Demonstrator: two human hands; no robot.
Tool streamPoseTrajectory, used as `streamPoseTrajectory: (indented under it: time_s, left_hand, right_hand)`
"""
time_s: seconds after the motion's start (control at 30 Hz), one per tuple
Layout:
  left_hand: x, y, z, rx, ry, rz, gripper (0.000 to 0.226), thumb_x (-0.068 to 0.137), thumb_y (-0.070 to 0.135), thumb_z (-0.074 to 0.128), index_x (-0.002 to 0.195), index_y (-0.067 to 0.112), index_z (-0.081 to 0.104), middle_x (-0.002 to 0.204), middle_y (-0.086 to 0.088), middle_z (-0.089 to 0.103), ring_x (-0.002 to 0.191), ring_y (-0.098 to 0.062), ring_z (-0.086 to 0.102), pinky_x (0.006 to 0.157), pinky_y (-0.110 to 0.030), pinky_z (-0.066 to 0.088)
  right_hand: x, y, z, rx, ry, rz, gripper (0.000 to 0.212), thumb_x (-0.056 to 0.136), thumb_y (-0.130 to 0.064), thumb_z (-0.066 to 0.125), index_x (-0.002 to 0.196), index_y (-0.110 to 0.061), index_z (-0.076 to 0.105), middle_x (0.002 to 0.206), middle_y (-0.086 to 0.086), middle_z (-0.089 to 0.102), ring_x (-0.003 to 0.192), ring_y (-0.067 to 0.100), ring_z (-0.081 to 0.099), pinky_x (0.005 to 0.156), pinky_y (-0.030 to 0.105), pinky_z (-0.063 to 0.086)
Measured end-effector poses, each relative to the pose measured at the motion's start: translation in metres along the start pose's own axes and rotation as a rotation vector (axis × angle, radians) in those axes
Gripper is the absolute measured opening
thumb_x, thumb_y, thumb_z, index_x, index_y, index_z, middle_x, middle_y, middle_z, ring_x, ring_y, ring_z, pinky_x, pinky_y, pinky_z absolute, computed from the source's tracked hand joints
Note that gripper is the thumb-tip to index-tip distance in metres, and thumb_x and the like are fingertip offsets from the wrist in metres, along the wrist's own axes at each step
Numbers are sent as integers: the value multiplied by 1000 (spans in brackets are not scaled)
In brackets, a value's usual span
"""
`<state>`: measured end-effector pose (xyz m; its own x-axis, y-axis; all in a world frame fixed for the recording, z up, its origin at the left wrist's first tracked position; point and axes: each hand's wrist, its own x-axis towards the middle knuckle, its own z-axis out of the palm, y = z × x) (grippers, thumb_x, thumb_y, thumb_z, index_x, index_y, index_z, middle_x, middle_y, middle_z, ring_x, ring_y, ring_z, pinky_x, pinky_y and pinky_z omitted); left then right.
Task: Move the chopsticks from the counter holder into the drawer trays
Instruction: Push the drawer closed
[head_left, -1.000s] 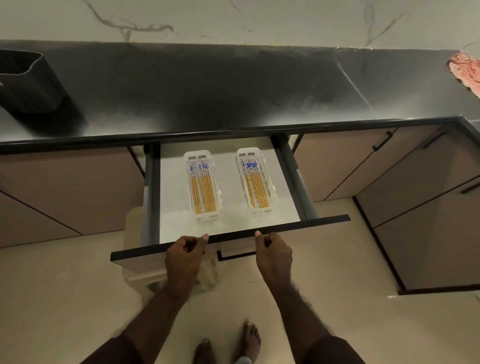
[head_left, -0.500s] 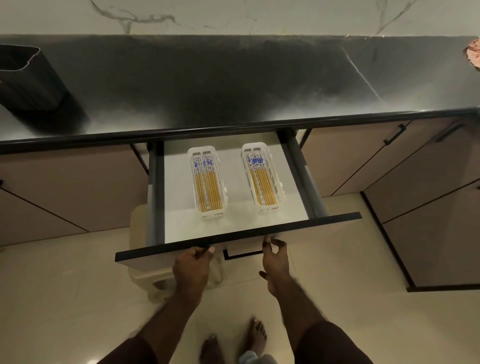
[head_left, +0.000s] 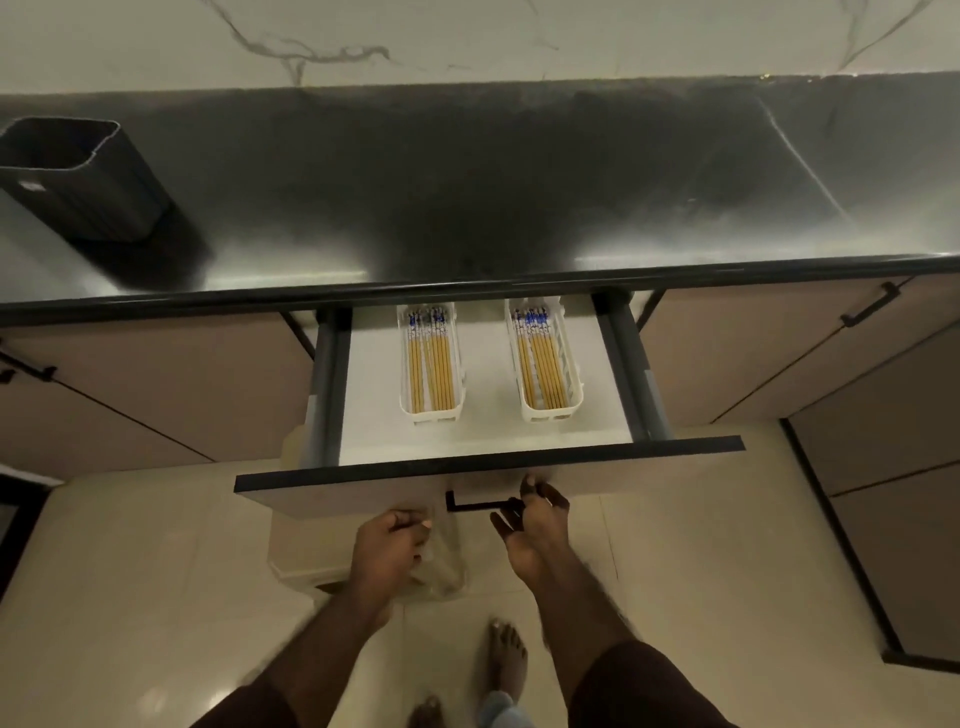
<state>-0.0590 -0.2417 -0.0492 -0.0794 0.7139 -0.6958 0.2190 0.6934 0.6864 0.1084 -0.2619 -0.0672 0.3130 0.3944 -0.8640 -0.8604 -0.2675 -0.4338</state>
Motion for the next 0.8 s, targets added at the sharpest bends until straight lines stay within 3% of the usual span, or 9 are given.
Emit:
streamPoseTrajectory:
  time_s: [0.13, 0.3, 0.47, 0.67, 0.8]
  left_hand:
    - [15, 3, 13, -43, 48, -65, 11, 89, 3, 63, 88, 11, 71, 99, -15, 72, 91, -28, 66, 77, -39, 53]
    - [28, 23, 28, -89, 68, -48, 7, 90, 7, 63, 91, 10, 70, 100, -11, 72, 97, -27, 66, 87, -44, 54]
    - [47, 46, 35, -123, 92, -12, 6, 90, 8, 64, 87, 10, 70, 97, -9, 72, 96, -25, 67, 87, -44, 54]
    - [73, 70, 31, -170, 83, 1, 9, 93, 14, 62, 87, 13, 69, 98, -8, 72, 98, -24, 67, 88, -43, 55]
    - [89, 82, 29, -218, 94, -26, 13, 94, 16, 60, 84, 12, 67, 94, -9, 71, 95, -23, 66, 89, -45, 53]
  right_hand:
    - [22, -9, 16, -19, 9, -1, 37, 98, -3, 55, 127, -22, 42, 125, 18, 58, 94, 27, 60, 102, 52, 47]
    - [41, -24, 35, -50, -30, 1, 37, 98, -1, 54, 121, -27, 42, 133, 17, 56, 97, 27, 61, 103, 53, 46]
    - [48, -38, 59, -74, -54, -18, 35, 98, -5, 57, 121, -26, 41, 127, 14, 57, 110, 30, 61, 103, 52, 46]
    - [63, -50, 87, -60, -20, -47, 42, 92, -7, 66, 119, -24, 38, 120, 11, 53, 107, 27, 59, 94, 47, 51]
    - [73, -56, 103, -28, 28, -57, 47, 90, -6, 68, 121, -20, 36, 121, 10, 51, 106, 27, 57, 97, 47, 51]
